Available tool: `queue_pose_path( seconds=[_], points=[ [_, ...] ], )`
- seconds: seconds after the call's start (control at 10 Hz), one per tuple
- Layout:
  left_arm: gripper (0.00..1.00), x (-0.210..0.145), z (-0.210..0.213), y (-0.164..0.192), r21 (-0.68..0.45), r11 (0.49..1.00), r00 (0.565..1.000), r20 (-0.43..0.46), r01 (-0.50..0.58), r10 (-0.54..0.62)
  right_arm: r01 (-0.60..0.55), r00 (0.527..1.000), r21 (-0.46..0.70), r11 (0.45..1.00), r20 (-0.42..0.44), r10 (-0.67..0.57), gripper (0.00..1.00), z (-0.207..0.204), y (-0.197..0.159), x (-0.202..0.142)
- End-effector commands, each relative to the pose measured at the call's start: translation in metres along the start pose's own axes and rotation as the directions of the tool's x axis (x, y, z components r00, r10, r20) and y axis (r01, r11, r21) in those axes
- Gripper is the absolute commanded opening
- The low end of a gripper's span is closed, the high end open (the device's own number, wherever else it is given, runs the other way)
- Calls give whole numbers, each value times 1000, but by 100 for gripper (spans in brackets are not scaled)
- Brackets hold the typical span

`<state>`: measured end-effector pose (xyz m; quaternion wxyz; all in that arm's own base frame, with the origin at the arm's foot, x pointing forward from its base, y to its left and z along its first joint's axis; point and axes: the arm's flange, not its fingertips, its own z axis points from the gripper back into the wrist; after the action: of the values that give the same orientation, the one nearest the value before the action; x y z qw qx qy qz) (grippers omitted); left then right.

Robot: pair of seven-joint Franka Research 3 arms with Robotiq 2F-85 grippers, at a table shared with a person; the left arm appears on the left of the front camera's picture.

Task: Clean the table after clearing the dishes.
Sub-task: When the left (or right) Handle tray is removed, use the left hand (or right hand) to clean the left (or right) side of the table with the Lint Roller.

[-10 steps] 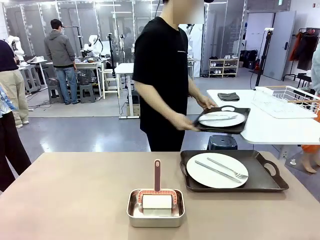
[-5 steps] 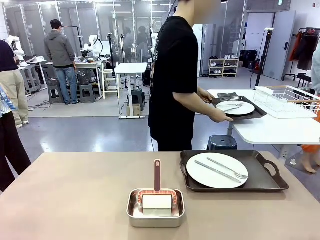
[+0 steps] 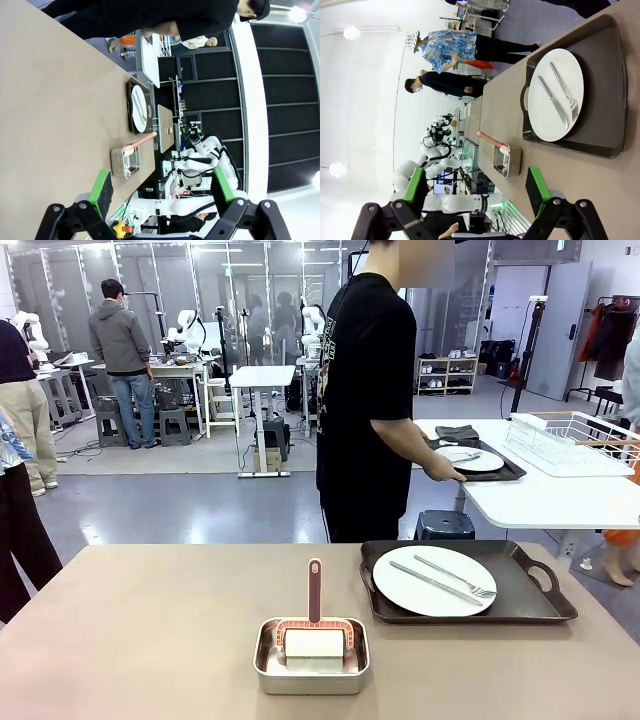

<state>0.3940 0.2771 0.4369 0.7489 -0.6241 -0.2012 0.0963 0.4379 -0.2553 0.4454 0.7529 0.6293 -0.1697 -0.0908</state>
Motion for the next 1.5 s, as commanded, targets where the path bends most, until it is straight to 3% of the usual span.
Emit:
queue_pose_path(
  seconds=[0.0, 0.2, 0.4, 0.5, 0.8, 1.0, 1.1, 1.3, 1.4],
  points=[
    [100, 6, -18, -31, 8, 989, 987, -56, 149, -148, -4, 1000, 0, 1000, 1, 4, 100, 1, 2, 0],
    [100, 16, -59, -85, 68, 922, 914, -180, 380, -363, -4, 1000, 0, 1000, 1, 4, 100, 1, 2, 0],
    [100, 13, -123, -147, 29, 808, 756, -376, 588, -536, -4, 1000, 0, 1000, 1, 4, 100, 1, 2, 0],
    [100, 6, -158, -177, 6, 725, 644, -465, 688, -608, -4, 1000, 0, 1000, 1, 4, 100, 1, 2, 0],
    [100, -55, -257, -235, -157, 448, 233, -678, 880, -697, -4, 1000, 0, 1000, 1, 4, 100, 1, 2, 0],
    [100, -95, -300, -233, -308, 360, 19, -738, 881, -675, -4, 1000, 0, 1000, 1, 4, 100, 1, 2, 0],
    [100, -114, -317, -226, -356, 291, -91, -757, 888, -647, -4, 1000, 0, 1000, 1, 4, 100, 1, 2, 0],
    [100, -148, -336, -216, -412, 272, -169, -766, 870, -620, -4, 1000, 0, 1000, 1, 4, 100, 1, 2, 0],
    [100, -156, -338, -213, -416, 247, -186, -761, 875, -622, -4, 1000, 0, 1000, 1, 4, 100, 1, 2, 0]
  ],
)
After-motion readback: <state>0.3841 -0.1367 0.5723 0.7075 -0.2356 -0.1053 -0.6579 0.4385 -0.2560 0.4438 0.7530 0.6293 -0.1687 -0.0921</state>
